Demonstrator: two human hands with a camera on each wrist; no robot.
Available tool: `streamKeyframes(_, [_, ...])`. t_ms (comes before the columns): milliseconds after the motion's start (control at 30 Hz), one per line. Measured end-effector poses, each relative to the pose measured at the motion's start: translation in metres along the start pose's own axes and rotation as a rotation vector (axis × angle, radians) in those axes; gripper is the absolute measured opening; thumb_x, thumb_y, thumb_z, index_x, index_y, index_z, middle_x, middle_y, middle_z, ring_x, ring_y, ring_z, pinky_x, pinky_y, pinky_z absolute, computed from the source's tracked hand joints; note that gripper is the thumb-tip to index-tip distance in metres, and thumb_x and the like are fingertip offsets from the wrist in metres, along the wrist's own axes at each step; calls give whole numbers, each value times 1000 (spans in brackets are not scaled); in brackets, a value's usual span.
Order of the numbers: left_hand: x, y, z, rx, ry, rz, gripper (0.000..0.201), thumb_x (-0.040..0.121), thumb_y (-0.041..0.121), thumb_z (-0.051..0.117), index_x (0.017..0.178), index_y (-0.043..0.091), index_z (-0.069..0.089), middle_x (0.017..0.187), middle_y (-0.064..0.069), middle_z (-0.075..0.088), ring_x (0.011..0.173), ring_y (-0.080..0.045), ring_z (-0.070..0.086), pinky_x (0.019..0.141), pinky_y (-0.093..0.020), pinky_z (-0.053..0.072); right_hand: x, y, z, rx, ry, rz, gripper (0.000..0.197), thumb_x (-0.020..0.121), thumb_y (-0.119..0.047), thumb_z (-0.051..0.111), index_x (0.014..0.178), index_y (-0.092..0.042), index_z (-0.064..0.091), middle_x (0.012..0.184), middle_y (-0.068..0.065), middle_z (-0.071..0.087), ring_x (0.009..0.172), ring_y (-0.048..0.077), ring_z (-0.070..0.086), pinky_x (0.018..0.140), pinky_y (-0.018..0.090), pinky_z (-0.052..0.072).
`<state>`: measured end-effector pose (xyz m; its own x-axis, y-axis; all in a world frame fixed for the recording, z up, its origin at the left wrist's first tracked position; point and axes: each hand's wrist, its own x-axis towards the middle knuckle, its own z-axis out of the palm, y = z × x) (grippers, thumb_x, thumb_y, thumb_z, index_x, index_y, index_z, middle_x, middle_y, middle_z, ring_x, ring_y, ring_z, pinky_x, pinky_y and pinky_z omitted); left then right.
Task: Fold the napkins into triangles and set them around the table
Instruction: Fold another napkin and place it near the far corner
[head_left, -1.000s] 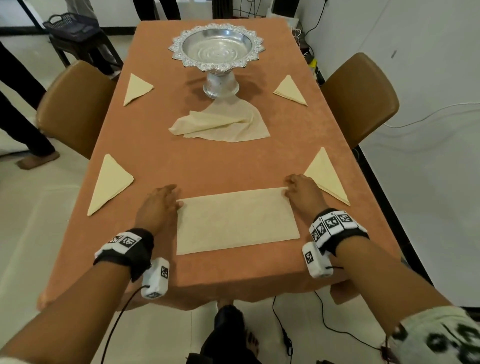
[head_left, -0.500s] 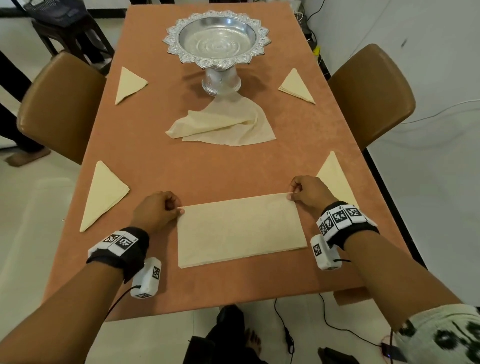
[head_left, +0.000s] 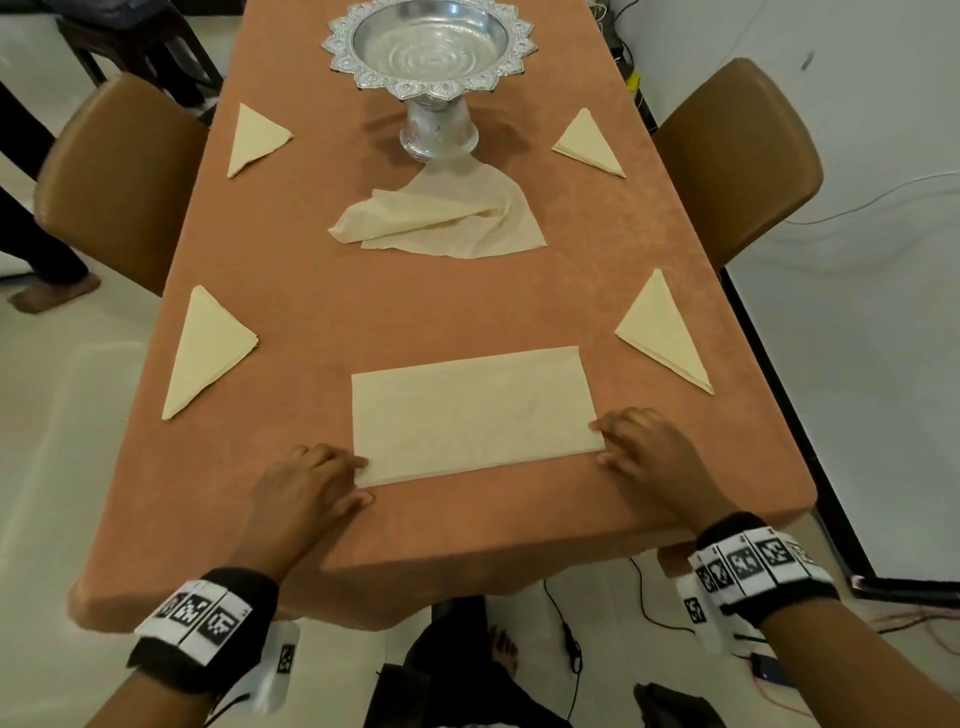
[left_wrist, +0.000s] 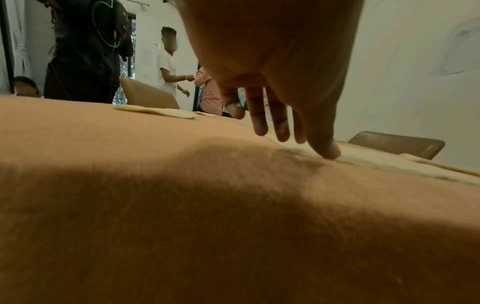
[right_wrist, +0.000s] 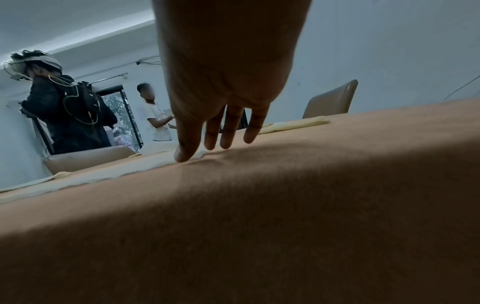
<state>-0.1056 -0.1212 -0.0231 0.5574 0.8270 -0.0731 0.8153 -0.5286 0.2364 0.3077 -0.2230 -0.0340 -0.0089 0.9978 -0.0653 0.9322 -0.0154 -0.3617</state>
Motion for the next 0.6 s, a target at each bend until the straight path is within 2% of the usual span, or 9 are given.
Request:
streamKeyframes(100, [0, 7, 7, 29, 53, 6, 28, 73, 39, 78, 96, 25, 74, 92, 3, 68, 75, -15, 56, 56, -25, 37, 2, -4, 5, 0, 105, 1, 21, 86, -26, 65, 106, -20, 68, 102, -2, 64, 95, 19, 55, 76, 37, 45])
streamKeyframes(233, [3, 12, 11, 39, 136, -8, 10, 82, 32, 73, 86, 23, 76, 87, 3, 69, 71, -16, 55, 55, -25, 34, 7, -15, 5, -80, 188, -46, 7, 83, -16, 70, 90, -17, 71, 86, -1, 64, 82, 21, 59, 65, 34, 46])
streamKeyframes(300, [3, 12, 14, 114, 159, 28, 23, 89, 37, 58, 81, 23, 75, 82, 4, 68, 68, -17, 53, 56, -26, 30, 9, -19, 4, -167, 188, -96, 8, 77, -12, 75, 84, -17, 71, 79, -2, 64, 74, 22, 59, 59, 33, 43])
streamKeyframes(400, [1, 15, 12, 176, 171, 45, 40, 88, 42, 38, 79, 24, 72, 81, 5, 67, 69, -20, 55, 61, -30, 28, 5, -20, -2, -226, 195, -133, 9, 76, -13, 76, 81, -18, 70, 76, -3, 63, 71, 20, 56, 58, 31, 39])
streamKeyframes(533, [-18, 26, 10, 168, 167, 43, 40, 88, 41, 36, 79, 22, 71, 80, 3, 66, 70, -22, 57, 62, -34, 36, -21, -18, -4, -223, 207, -149, 2, 83, -18, 68, 83, -19, 68, 78, -5, 61, 72, 16, 52, 60, 27, 34])
streamKeyframes(600, [-38, 35, 14, 167, 182, 41, 39, 88, 41, 36, 79, 23, 69, 78, 4, 65, 71, -21, 57, 63, -34, 35, -40, -16, 2, -239, 214, -170, 15, 88, -24, 54, 82, -21, 67, 77, -6, 60, 71, 15, 51, 60, 26, 32])
